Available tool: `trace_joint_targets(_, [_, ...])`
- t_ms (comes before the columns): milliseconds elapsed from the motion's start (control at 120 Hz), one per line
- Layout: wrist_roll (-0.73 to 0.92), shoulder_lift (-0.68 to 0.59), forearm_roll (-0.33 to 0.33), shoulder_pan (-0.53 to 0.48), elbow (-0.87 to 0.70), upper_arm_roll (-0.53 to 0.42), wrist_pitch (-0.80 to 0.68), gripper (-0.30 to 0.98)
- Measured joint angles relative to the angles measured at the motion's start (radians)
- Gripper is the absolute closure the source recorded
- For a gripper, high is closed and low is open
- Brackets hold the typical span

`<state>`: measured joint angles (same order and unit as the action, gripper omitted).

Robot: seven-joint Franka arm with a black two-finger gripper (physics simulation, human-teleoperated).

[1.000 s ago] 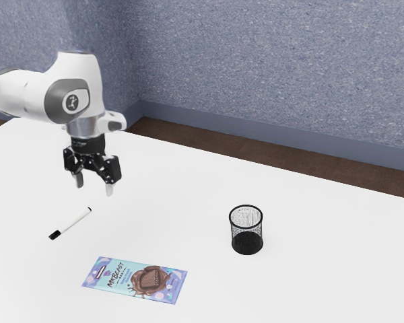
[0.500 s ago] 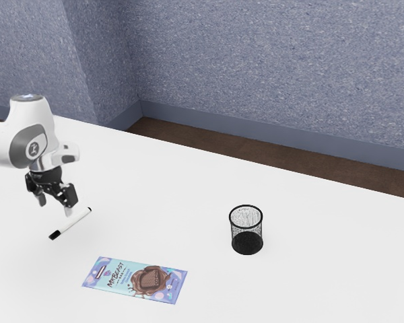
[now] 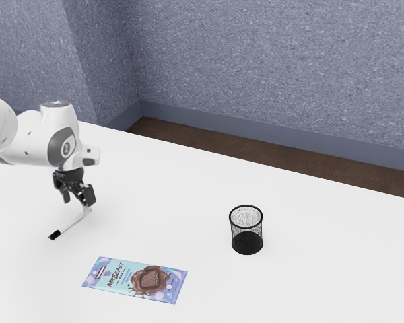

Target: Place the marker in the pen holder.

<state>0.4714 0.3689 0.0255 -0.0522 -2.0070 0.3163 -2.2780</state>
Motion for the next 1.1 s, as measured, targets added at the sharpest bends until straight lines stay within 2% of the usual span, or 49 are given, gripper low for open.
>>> trace_joint_targets(408, [0.128,0.047,0.022,-0.008,0.0,-0.008,-0.042,0.03])
trace_joint_targets(892, [0.199,0.064,0.036,-0.008,0.003,-0.008,-0.067,0.53])
trace_joint_targets(1100, [0.215,0.065,0.036,-0.008,0.003,-0.008,-0.07,0.66])
